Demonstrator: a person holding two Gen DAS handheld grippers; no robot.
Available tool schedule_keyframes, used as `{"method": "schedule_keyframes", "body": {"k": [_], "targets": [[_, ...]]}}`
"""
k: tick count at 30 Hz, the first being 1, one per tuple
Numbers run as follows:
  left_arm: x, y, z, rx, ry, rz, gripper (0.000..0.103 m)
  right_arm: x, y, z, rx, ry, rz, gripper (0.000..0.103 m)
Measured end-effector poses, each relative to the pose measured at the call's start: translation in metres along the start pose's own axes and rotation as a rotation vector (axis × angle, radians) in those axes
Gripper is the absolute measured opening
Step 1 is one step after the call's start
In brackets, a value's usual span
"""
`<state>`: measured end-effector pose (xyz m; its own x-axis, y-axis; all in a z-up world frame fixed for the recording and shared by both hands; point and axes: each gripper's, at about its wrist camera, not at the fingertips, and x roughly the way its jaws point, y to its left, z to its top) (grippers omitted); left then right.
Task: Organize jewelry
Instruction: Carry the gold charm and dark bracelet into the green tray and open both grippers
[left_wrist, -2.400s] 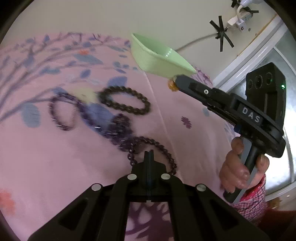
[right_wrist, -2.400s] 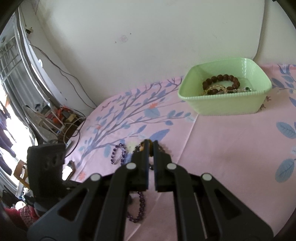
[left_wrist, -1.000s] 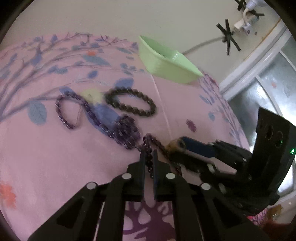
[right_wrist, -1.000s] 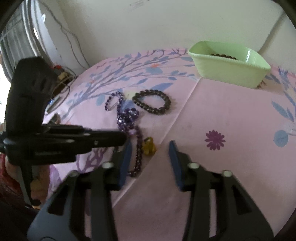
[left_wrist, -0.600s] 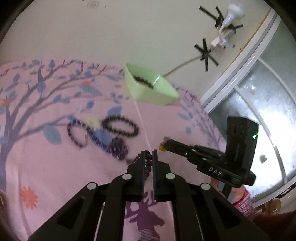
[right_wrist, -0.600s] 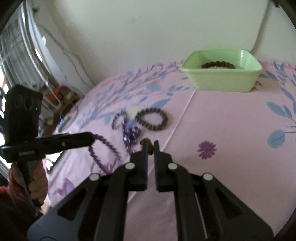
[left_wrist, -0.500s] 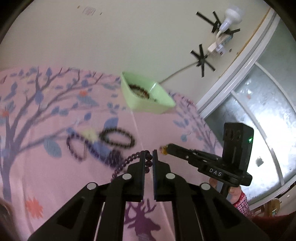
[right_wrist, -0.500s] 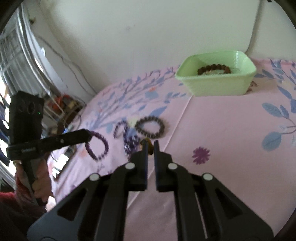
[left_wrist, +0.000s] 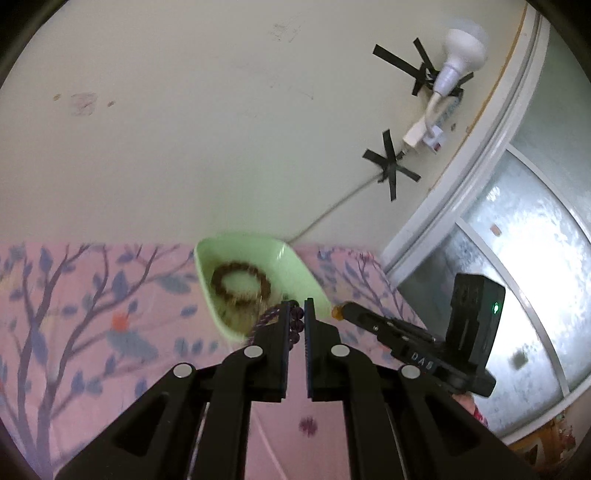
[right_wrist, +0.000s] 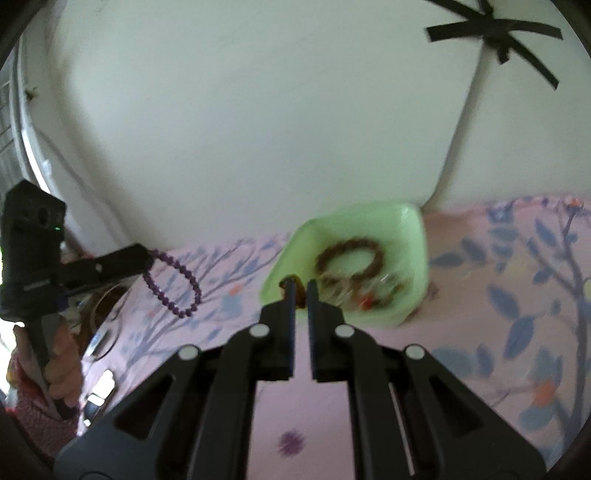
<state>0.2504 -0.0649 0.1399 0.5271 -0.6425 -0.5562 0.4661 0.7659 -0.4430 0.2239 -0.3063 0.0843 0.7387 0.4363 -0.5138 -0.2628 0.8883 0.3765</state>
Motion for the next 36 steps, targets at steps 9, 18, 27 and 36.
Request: {"method": "schedule_keyframes", "body": {"k": [9, 18, 27, 36], "targets": [[0.068, 0.013, 0.023, -0.008, 0.046, 0.069, 0.000, 0.031, -0.044, 0.004, 0.041, 0.043, -0.079, 0.006], [0.090, 0.022, 0.017, -0.020, 0.058, 0.139, 0.000, 0.029, -0.041, -0.002, -0.001, 0.005, -0.144, 0.055], [0.042, 0.027, -0.003, -0.010, 0.020, 0.181, 0.000, 0.004, -0.031, 0.000, -0.010, -0.073, -0.100, 0.058], [-0.033, 0.087, -0.073, -0.084, 0.066, 0.351, 0.000, 0.012, 0.048, -0.026, -0.200, 0.085, 0.119, 0.056]]}}
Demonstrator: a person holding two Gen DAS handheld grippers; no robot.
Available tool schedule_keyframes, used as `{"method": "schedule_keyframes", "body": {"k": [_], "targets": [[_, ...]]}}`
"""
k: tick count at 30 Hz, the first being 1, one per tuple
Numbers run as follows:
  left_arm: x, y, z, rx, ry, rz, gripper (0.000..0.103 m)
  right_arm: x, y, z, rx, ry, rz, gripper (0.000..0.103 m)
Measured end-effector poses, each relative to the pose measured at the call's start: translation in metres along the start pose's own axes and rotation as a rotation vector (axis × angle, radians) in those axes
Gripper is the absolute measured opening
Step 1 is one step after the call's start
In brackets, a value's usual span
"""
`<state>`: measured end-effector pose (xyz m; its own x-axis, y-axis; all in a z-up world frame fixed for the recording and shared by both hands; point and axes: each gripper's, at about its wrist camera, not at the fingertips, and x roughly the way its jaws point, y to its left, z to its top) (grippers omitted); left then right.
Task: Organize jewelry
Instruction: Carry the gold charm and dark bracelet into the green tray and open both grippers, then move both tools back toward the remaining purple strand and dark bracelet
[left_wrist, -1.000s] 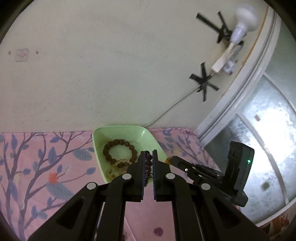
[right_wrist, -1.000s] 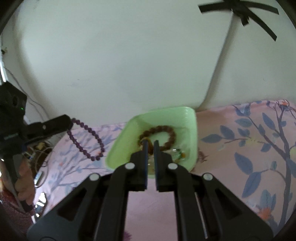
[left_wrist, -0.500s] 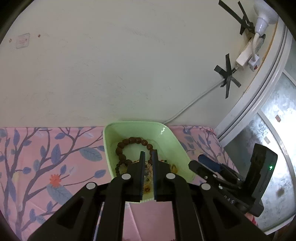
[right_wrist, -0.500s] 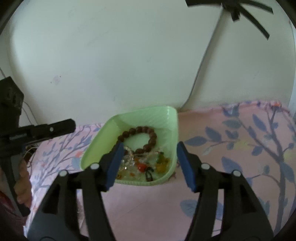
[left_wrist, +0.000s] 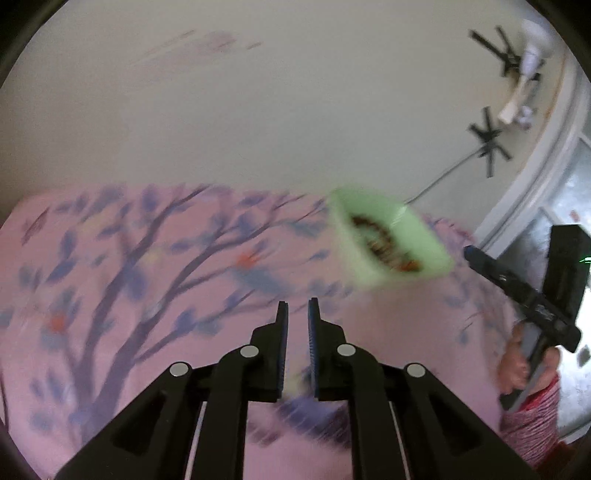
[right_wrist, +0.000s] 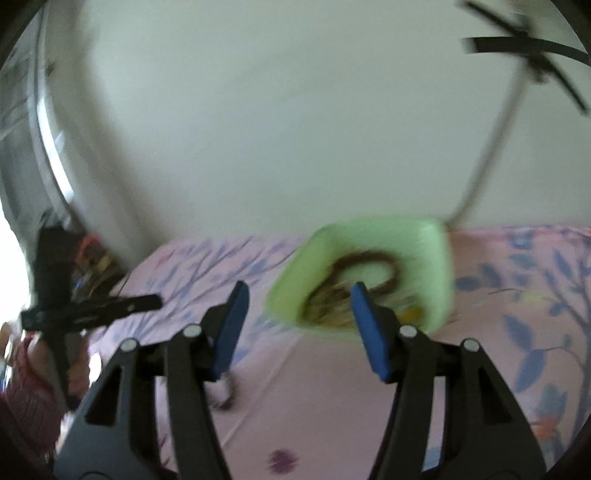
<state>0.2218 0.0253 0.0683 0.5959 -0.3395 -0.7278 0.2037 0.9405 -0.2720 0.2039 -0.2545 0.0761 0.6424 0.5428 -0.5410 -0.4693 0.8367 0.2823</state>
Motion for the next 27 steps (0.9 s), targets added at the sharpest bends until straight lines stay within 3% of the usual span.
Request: {"method": "schedule_keyframes", "body": {"k": [6, 9, 13, 17, 21, 24, 27], "targets": [[-0.007, 0.044, -0.034, -0.112, 0.022, 0.036, 0.009, 0.048, 0.075, -0.045, -0.180, 0.238, 0.090, 0.056], [-0.007, 0.048, -0.044, -0.152, 0.028, -0.014, 0.012, 0.048, 0.103, -0.068, -0.240, 0.291, 0.128, 0.056], [-0.006, 0.032, -0.060, -0.132, 0.030, -0.057, 0.020, 0.046, 0.112, -0.088, -0.259, 0.326, 0.107, 0.056], [-0.004, -0.008, -0.075, -0.006, 0.033, -0.119, 0.030, 0.034, 0.084, -0.088, -0.142, 0.288, 0.072, 0.056], [0.007, -0.047, -0.086, 0.178, 0.034, -0.079, 0.043, 0.021, 0.054, -0.083, -0.037, 0.238, 0.013, 0.056], [0.028, -0.060, -0.092, 0.262, 0.101, -0.039, 0.045, 0.015, 0.032, -0.080, 0.047, 0.216, -0.012, 0.056], [0.032, -0.064, -0.096, 0.322, 0.064, -0.011, 0.043, 0.016, 0.025, -0.077, 0.080, 0.210, -0.010, 0.056]]}}
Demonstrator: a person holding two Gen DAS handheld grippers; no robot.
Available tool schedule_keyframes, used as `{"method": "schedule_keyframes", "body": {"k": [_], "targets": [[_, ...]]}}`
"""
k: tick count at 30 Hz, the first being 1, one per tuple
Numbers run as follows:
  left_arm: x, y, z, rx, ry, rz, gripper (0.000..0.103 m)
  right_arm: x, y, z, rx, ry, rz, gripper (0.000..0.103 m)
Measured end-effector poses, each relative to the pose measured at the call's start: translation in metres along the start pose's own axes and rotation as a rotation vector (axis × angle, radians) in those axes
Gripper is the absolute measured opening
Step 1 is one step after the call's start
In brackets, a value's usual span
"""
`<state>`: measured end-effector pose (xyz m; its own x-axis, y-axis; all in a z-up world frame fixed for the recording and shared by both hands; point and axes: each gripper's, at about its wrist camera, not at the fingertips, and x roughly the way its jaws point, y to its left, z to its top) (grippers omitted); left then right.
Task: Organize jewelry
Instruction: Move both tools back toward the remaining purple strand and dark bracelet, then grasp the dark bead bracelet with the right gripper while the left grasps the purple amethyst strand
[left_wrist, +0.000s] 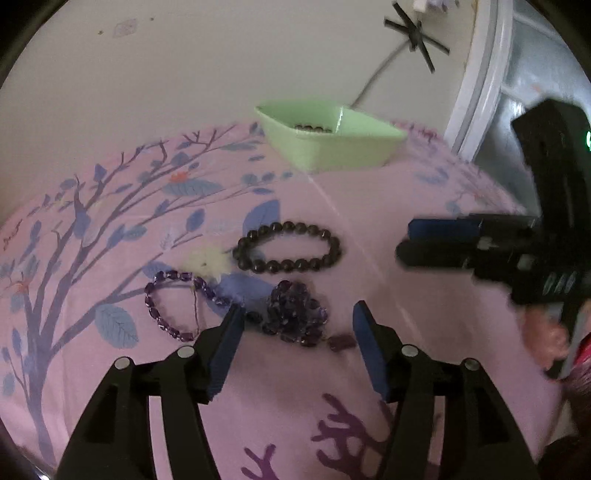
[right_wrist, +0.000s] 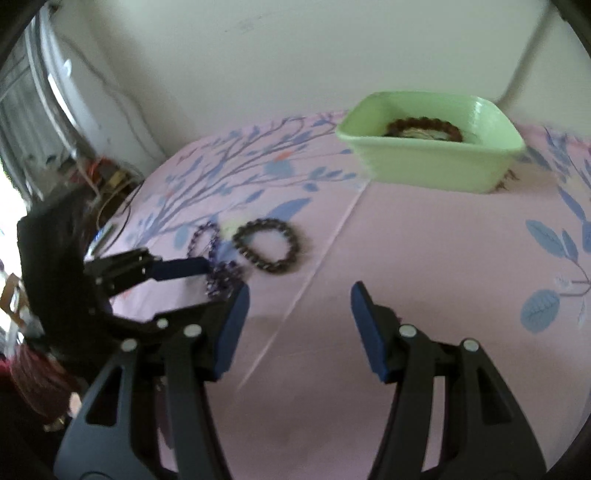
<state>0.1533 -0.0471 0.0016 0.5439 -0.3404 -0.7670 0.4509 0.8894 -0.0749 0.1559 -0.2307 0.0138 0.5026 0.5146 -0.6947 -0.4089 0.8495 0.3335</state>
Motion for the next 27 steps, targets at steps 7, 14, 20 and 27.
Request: {"method": "schedule_keyframes", "body": {"k": [7, 14, 20, 27], "targets": [[-0.021, 0.048, -0.015, -0.136, 0.006, -0.017, 0.000, 0.034, 0.026, 0.014, -0.128, 0.050, -0.067, 0.056], [-0.078, 0.081, -0.041, -0.255, -0.088, -0.036, 0.000, 0.075, 0.061, 0.024, -0.297, 0.085, -0.207, 0.048], [-0.125, 0.083, -0.027, -0.286, -0.213, -0.079, 0.000, 0.059, 0.057, 0.015, -0.274, 0.085, -0.187, 0.016], [-0.162, 0.059, 0.019, -0.204, -0.311, -0.153, 0.000, -0.006, 0.048, 0.013, -0.160, -0.024, -0.089, 0.000]]}}
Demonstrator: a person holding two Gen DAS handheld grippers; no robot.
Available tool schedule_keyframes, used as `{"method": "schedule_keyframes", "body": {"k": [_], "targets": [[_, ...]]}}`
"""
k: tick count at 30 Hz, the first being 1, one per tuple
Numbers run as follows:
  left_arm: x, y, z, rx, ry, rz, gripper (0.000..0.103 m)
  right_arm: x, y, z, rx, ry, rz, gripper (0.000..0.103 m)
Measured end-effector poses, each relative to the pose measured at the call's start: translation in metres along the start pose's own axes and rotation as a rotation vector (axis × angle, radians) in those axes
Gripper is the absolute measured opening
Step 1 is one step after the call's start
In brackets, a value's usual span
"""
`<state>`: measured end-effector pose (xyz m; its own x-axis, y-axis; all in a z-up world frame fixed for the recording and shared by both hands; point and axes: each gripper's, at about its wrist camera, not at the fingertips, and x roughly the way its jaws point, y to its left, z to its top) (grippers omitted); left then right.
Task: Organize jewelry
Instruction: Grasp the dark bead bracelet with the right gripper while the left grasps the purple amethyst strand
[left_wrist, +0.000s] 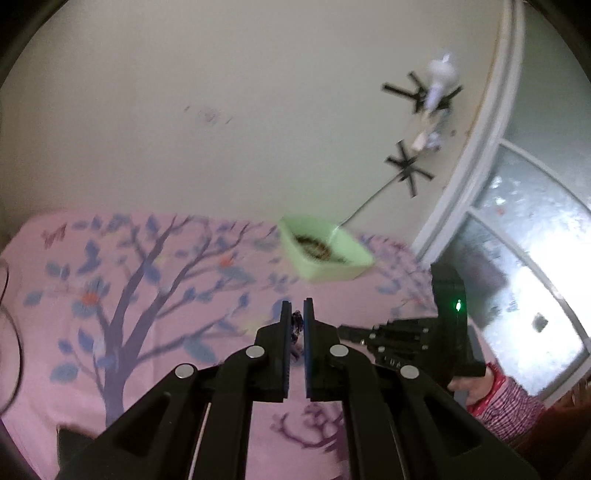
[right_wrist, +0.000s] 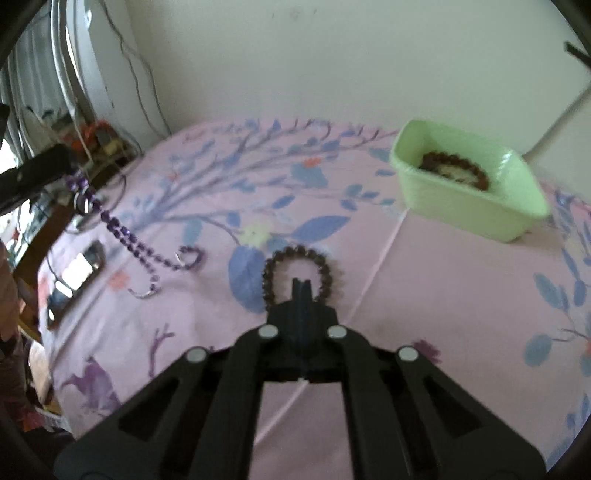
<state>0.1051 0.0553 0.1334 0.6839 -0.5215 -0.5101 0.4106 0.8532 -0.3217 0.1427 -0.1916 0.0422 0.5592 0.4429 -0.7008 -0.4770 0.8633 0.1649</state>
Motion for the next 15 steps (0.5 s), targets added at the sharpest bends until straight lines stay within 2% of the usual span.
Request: {"method": "schedule_keyframes", "body": {"k": [4, 7, 9, 10, 13, 15], "targets": [[-0.007, -0.024, 0.026, 0.045, -0.043, -0.048, 0.000, -0.022, -0.002, 0.005, 0.006, -0.032, 0.045, 0.000], [-0.012, -0.038, 0.037, 0.066, -0.070, -0.060, 0.000, -0.012, 0.005, 0.003, -0.034, 0.025, 0.068, 0.001], [-0.016, -0.045, 0.042, 0.068, -0.085, -0.073, 0.000, 0.007, 0.014, -0.003, -0.066, 0.073, 0.056, 0.016], [-0.018, -0.046, 0.042, 0.068, -0.090, -0.076, 0.000, 0.015, 0.020, -0.006, -0.092, 0.083, 0.046, 0.028], [-0.023, -0.051, 0.046, 0.066, -0.103, -0.083, 0.000, 0.040, 0.032, -0.011, -0.151, 0.114, -0.009, 0.028], [-0.027, -0.054, 0.049, 0.064, -0.110, -0.086, 0.000, 0.051, 0.038, -0.009, -0.187, 0.101, -0.035, 0.028]]}}
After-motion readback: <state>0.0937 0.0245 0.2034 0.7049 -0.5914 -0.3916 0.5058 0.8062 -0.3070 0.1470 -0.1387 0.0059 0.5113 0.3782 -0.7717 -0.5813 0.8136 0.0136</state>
